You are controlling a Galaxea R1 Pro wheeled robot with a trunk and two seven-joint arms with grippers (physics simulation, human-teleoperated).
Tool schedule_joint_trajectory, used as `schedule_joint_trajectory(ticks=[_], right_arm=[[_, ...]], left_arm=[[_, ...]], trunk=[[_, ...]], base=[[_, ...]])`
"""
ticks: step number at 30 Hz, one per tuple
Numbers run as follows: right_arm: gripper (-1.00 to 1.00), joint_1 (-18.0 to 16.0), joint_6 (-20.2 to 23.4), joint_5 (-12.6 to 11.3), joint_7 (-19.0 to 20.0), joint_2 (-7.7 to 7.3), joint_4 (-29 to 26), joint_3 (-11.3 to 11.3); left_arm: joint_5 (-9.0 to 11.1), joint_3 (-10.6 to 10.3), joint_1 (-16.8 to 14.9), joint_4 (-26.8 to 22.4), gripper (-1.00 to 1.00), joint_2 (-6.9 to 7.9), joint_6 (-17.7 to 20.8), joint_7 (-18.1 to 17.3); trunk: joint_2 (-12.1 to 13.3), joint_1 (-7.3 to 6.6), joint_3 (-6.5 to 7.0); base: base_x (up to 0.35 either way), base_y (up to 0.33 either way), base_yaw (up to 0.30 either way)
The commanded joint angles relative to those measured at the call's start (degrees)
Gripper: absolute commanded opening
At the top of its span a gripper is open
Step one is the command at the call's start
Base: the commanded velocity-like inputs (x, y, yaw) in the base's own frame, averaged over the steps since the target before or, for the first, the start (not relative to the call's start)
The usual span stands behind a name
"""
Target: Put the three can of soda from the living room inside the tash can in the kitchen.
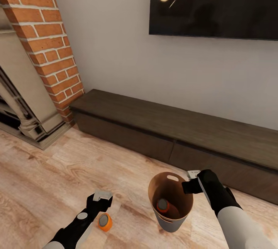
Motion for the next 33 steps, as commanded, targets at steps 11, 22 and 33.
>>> schedule_joint_trajectory(ticks=[11,22,33], right_arm=[[-1.00,-0.01,0.19,-0.83,0.34,-0.02,-1.09,-0.02],[-1.00,0.06,0.23,-1.08,0.43,-0.08,-5.06,-0.26],[-1.00,0.14,0.19,-1.31,0.43,0.04,-5.26,-0.21]], left_arm=[[-0.11,0.03,-0.08,3.41,1.00,0.07,-1.56,-0.05],[-0.20,-0.62,-0.09,3.61,1.00,-0.16,-2.41,-0.08],[-0.14,-0.77,-0.01,3.53,1.00,-0.19,-2.89,-0.10]], trunk=[[-4.43,2.42,-1.97],[-8.84,4.83,-3.95],[-11.25,6.15,-5.03]], base=[[0.000,0.000,0.000],[0.000,0.000,0.000],[0.000,0.000,0.000]])
